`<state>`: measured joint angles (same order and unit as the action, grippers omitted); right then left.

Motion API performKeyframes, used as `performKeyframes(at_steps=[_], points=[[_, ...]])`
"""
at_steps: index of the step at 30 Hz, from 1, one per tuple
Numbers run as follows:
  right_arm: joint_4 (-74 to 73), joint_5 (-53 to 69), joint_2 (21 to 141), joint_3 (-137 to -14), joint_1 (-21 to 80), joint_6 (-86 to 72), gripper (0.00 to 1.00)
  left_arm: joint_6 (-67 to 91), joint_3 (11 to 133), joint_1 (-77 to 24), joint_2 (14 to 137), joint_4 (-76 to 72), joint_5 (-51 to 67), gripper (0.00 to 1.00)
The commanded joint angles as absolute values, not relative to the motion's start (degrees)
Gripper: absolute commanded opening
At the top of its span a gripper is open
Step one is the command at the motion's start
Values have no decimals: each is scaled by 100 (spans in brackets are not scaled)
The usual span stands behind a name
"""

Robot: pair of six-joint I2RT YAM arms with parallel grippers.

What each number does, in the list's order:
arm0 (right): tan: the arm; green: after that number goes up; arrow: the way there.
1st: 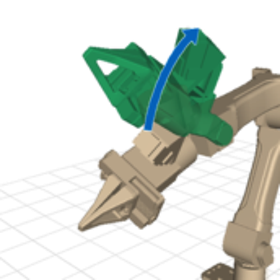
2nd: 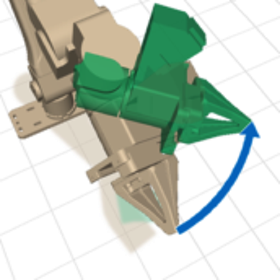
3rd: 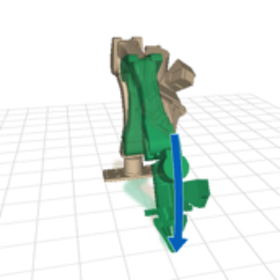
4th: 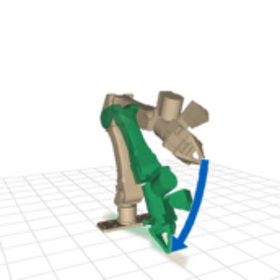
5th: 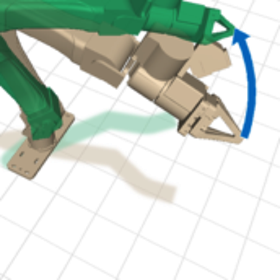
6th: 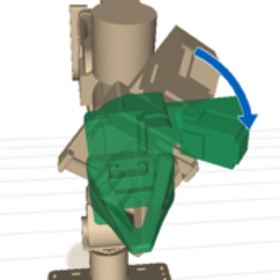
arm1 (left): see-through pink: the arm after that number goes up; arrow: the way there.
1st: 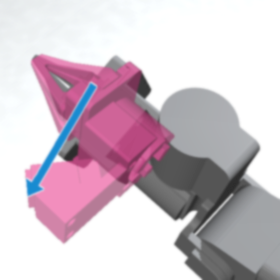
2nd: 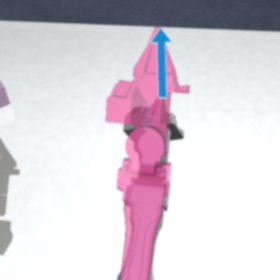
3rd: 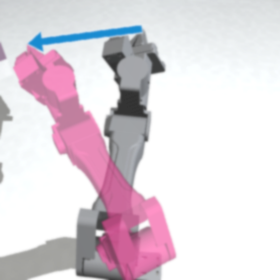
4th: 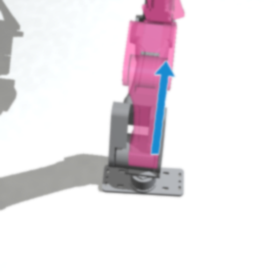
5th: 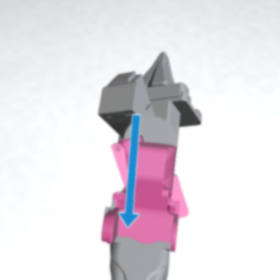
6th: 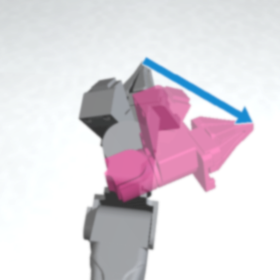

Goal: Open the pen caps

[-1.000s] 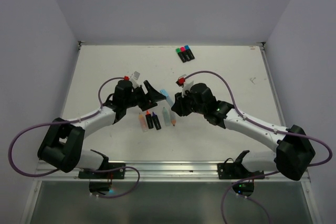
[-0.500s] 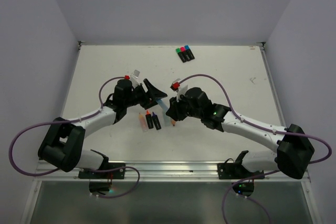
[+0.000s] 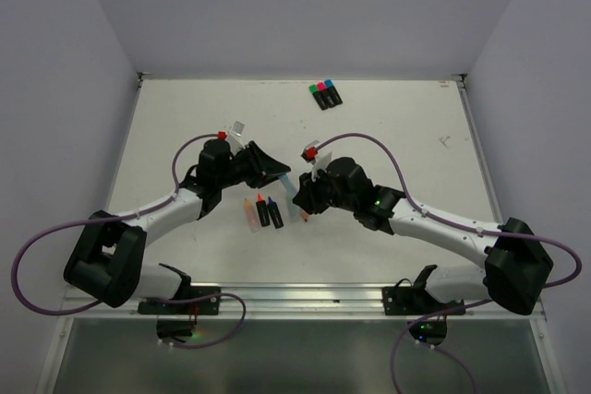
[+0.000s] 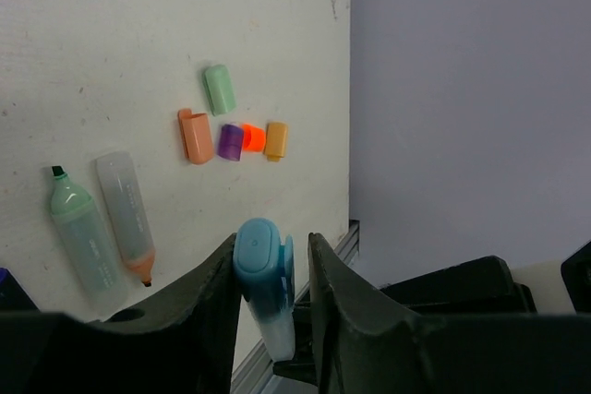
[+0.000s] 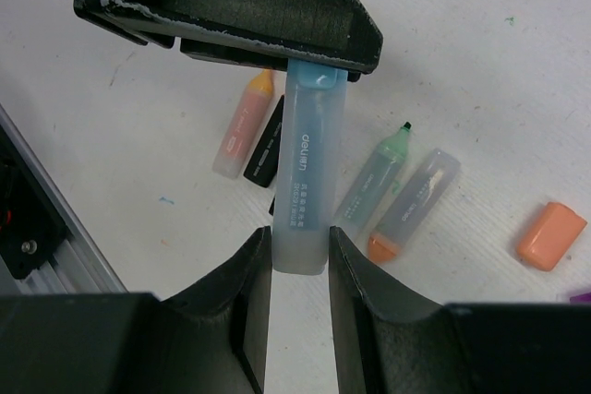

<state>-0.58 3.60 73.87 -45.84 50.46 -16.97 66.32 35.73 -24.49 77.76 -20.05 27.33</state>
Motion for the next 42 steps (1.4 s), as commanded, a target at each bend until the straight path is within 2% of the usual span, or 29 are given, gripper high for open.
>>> performKeyframes(at_steps=[1, 3, 4, 7, 11, 13, 15, 20, 24, 25, 26, 27, 28, 33, 36, 42], points=[[264, 211, 7304, -4535, 5089, -1749, 0, 6697, 3516, -2461, 7620, -2346, 2918, 34], [281, 185, 7286, -4526, 5089, -1758, 0, 6724, 3481, -2461, 7629, -2408, 2944, 25], [299, 176, 7269, -4535, 5089, -1740, 0, 6732, 3472, -2461, 7638, -2452, 2953, 16], [299, 114, 7242, -4561, 5089, -1740, 0, 6732, 3463, -2461, 7673, -2522, 3023, 0], [237, 18, 7225, -4632, 5080, -1775, 0, 6759, 3402, -2452, 7682, -2672, 3076, 0], [263, -131, 7260, -4667, 5080, -1802, 24, 6802, 3375, -2461, 7690, -2768, 3111, 0], [194, -97, 7417, -4859, 5089, -1776, 39, 6829, 3349, -2461, 7699, -2821, 3138, 0], [35, -18, 7839, -5229, 5080, -1802, 47, 6891, 3340, -2505, 7726, -2971, 3199, 0], [62, -18, 8085, -5379, 5089, -1819, 48, 6917, 3331, -2522, 7673, -2997, 3226, 0], [62, -18, 8112, -5388, 5089, -1837, 47, 6917, 3331, -2522, 7664, -2997, 3226, 0], [79, 113, 8130, -5379, 5080, -1854, 31, 6908, 3331, -2522, 7647, -3006, 3226, 0], [105, 158, 8156, -5370, 5089, -1854, 11, 6900, 3340, -2522, 7620, -3006, 3217, 0], [97, 167, 8156, -5353, 5089, -1872, 0, 6882, 3357, -2522, 7585, -2988, 3199, 0], [149, 246, 8051, -5019, 5247, -2056, 0, 6278, 3612, -2303, 7305, -2533, 2489, 0], [141, 36, 7981, -4791, 5598, -2153, 0, 6013, 3858, -1970, 7050, -2094, 1683, 0], [325, -211, 7813, -4439, 6143, -2426, 0, 5091, 4464, -1196, 6777, -1188, 809, 0]])
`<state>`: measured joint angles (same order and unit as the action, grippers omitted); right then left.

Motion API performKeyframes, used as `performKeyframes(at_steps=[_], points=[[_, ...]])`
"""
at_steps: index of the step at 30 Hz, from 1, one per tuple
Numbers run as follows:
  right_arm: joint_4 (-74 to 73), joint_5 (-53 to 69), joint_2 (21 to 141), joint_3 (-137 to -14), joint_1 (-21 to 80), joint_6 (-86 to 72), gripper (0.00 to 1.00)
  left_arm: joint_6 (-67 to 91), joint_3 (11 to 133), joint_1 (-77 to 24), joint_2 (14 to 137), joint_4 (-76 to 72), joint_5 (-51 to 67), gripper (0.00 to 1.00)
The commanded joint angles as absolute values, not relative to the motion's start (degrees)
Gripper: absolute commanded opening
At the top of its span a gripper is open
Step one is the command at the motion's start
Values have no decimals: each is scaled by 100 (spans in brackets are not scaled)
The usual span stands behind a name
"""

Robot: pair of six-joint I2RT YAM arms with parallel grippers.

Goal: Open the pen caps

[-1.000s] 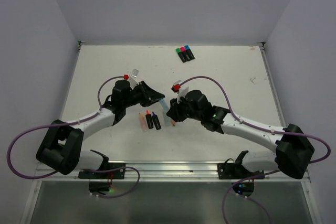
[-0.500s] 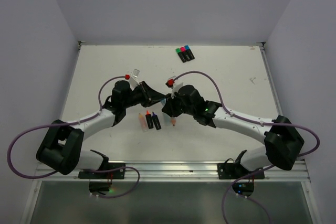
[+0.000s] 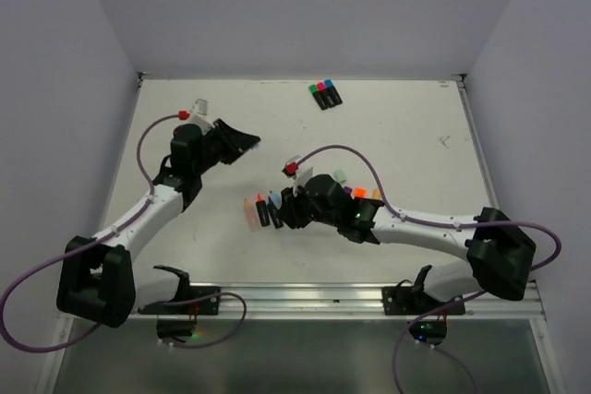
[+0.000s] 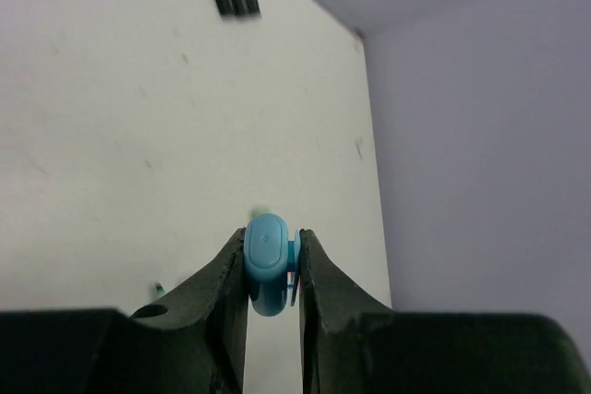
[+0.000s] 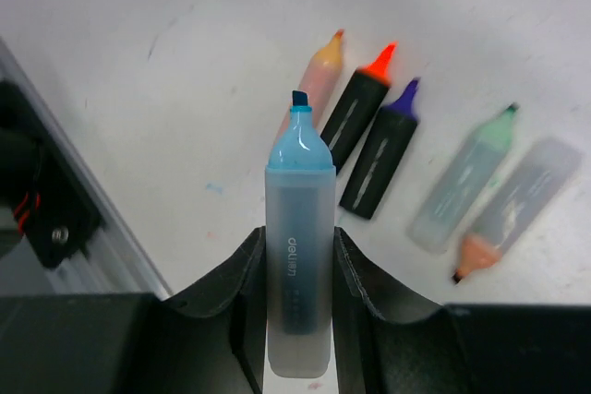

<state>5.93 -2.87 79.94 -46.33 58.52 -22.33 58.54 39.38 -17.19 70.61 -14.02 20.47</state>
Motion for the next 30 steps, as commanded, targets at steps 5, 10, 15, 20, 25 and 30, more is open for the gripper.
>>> performKeyframes(at_steps=[5, 10, 15, 20, 25, 30], points=[[448, -132, 8050, -4648, 6179, -2408, 0, 4571, 4649, -703, 6199, -512, 90, 0], [685, -18, 9130, -5334, 6188, -2618, 0, 4509, 4693, -703, 5293, 622, -1228, 0], [888, 580, 10429, -6397, 6266, -2856, 0, 4369, 4781, -703, 4624, 1599, -1670, 0], [633, 440, 11056, -7118, 6425, -2953, 0, 4272, 4799, -703, 4395, 2004, -1469, 0], [431, 45, 11434, -7470, 6486, -2988, 3, 4228, 4764, -703, 4350, 2100, -1143, 0], [176, -202, 11830, -7752, 6504, -2988, 10, 4192, 4737, -703, 4289, 2144, -1046, 0]])
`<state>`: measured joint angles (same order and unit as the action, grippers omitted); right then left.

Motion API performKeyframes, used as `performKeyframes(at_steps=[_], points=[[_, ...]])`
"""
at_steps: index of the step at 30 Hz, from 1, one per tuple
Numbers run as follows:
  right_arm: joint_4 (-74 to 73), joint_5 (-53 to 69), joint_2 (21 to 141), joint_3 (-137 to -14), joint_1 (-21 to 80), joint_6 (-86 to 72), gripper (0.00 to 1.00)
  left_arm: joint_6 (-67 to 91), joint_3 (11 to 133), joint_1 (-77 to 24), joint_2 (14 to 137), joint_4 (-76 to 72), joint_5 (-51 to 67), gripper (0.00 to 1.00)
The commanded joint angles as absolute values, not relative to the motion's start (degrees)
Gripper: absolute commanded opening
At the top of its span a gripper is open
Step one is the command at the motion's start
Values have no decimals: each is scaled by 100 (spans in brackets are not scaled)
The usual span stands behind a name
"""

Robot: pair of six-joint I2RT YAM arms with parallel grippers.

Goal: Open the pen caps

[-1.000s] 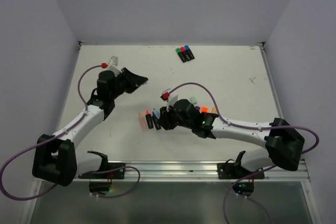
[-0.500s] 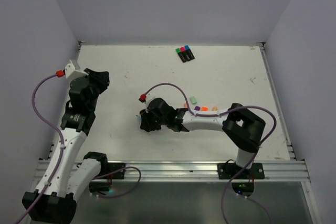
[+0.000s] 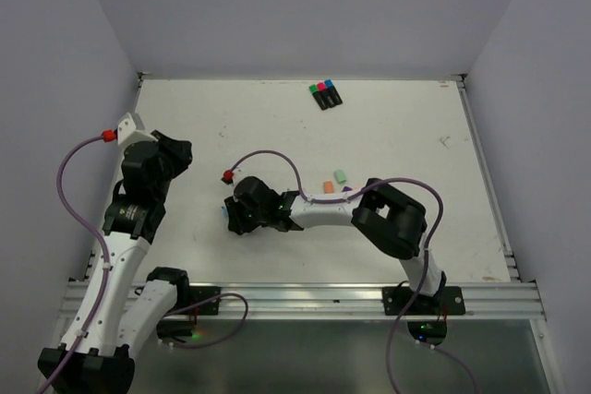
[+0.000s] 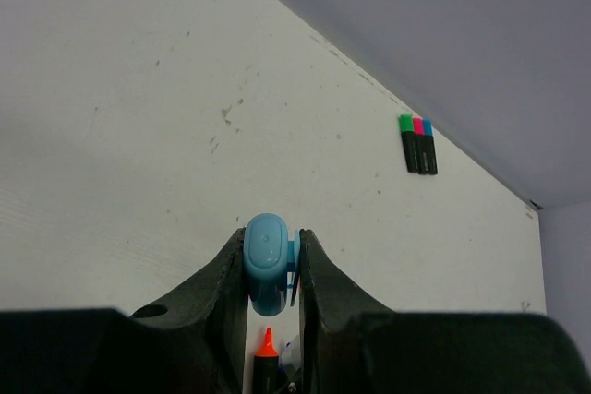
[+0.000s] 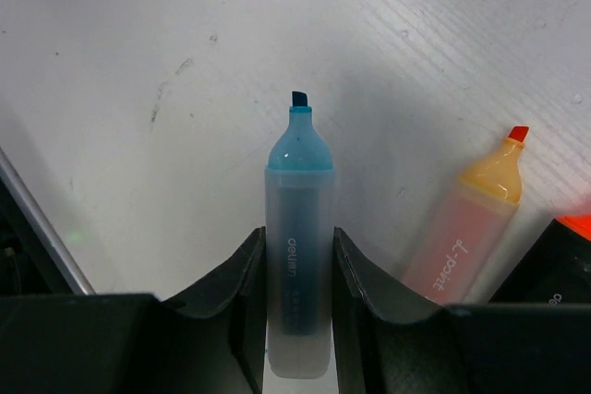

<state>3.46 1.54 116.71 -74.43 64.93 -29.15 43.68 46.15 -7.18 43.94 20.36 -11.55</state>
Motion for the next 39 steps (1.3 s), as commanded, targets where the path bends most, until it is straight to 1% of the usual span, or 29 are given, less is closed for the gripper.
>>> performKeyframes(at_steps=[1, 5, 8, 9, 11, 12, 15, 18, 22, 27, 29, 30, 31, 32, 35, 36, 37, 39], points=[[167, -246, 11874, -7787, 6495, -2988, 11, 4192, 4729, -703, 4280, 2145, -1037, 0], [132, -395, 12032, -7866, 6495, -2944, 14, 4017, 4720, -703, 4254, 2188, -1116, 0], [123, -518, 12059, -7884, 6495, -2909, 20, 3920, 4729, -703, 4263, 2241, -1108, 0], [97, -545, 12067, -7901, 6495, -2900, 23, 3911, 4720, -703, 4271, 2241, -1064, 0], [18, -580, 12102, -7971, 6486, -2874, 27, 3859, 4711, -703, 4271, 2233, -915, 0], [18, -615, 12111, -7989, 6495, -2865, 33, 3841, 4720, -703, 4280, 2232, -871, 0], [18, -633, 12112, -8007, 6495, -2830, 44, 3788, 4728, -703, 4298, 2215, -782, 0], [18, -668, 12041, -7884, 6495, -2804, 49, 3744, 4764, -703, 4342, 2224, -738, 0], [157, -694, 11848, -7770, 6495, -2654, 50, 3709, 4790, -703, 4421, 2206, -616, 0], [44, -878, 11120, -7595, 6495, -2479, 50, 3604, 4790, -703, 4570, 1944, -133, 0], [18, -1001, 10795, -7445, 6495, -2443, 50, 3551, 4738, -703, 4719, 1776, 481, 0], [18, -1037, 10410, -7236, 6495, -2400, 50, 3559, 4703, -703, 4772, 1671, 727, 0], [18, -1081, 10232, -7129, 6486, -2365, 51, 3577, 4650, -703, 4886, 1365, 1304, 0], [18, -1168, 10039, -7015, 6486, -2329, 53, 3690, 4510, -703, 4948, 1180, 1614, 0], [52, -1213, 9380, -6558, 6478, -2163, 56, 4235, 4115, -703, 5220, 257, 2836, 0], [105, -1152, 9247, -6322, 6443, -2066, 57, 4410, 4018, -703, 5308, -363, 3126, 0], [158, -1143, 8950, -6232, 6425, -2031, 58, 4604, 3921, -703, 5474, -656, 3634, 0], [184, -1073, 8703, -5978, 6303, -2021, 59, 5131, 3666, -703, 5703, -1253, 3980, 0]])
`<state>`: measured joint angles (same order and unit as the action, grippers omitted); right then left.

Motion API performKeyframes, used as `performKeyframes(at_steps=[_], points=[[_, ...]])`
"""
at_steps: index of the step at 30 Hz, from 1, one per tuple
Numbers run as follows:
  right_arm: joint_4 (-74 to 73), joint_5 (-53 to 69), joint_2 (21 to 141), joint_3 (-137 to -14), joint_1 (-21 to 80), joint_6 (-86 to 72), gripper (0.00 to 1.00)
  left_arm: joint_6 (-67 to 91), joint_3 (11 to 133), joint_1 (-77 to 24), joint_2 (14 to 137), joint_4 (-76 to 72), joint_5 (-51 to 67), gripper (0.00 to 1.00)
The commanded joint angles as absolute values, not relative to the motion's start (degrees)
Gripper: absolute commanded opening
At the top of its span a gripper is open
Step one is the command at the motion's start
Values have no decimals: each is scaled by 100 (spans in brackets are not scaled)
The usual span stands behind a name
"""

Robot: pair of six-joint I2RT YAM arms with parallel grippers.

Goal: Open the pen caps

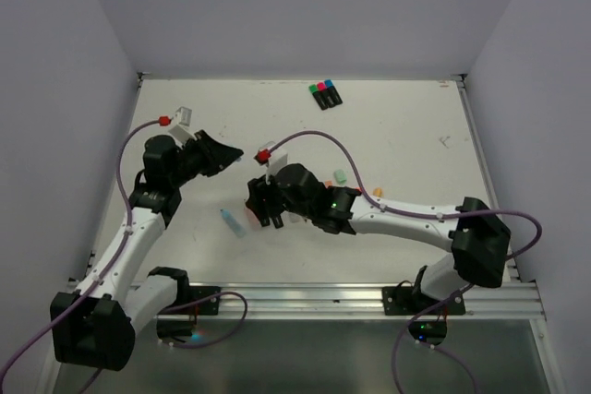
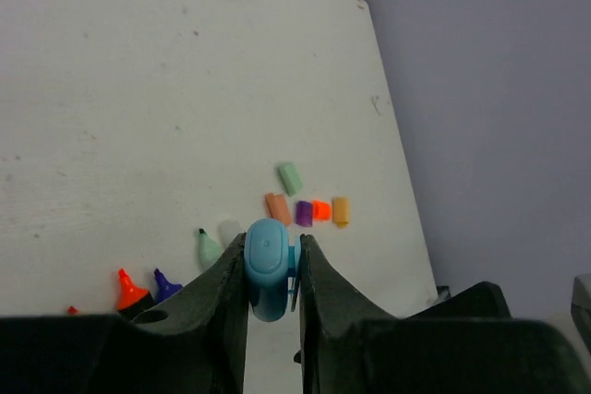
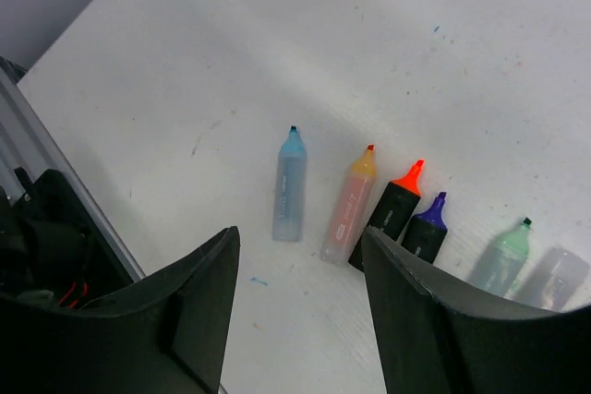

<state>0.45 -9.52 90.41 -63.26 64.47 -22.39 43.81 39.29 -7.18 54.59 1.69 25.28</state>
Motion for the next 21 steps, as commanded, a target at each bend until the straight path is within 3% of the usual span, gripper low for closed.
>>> performKeyframes(at_steps=[1, 7, 16, 21], points=[[219, -1011, 8492, -5898, 6241, -2048, 60, 5350, 3595, -703, 5756, -1326, 4103, 0], [518, -581, 8113, -5467, 5740, -2329, 60, 6362, 3226, -764, 5818, -1652, 3816, 0], [501, -483, 8042, -5599, 5687, -2399, 59, 6671, 3304, -1958, 6248, -1757, 3085, 0], [-762, -2200, 7605, -5704, 5634, -2775, 57, 6066, 3769, -2320, 6923, -1620, 2761, 0]])
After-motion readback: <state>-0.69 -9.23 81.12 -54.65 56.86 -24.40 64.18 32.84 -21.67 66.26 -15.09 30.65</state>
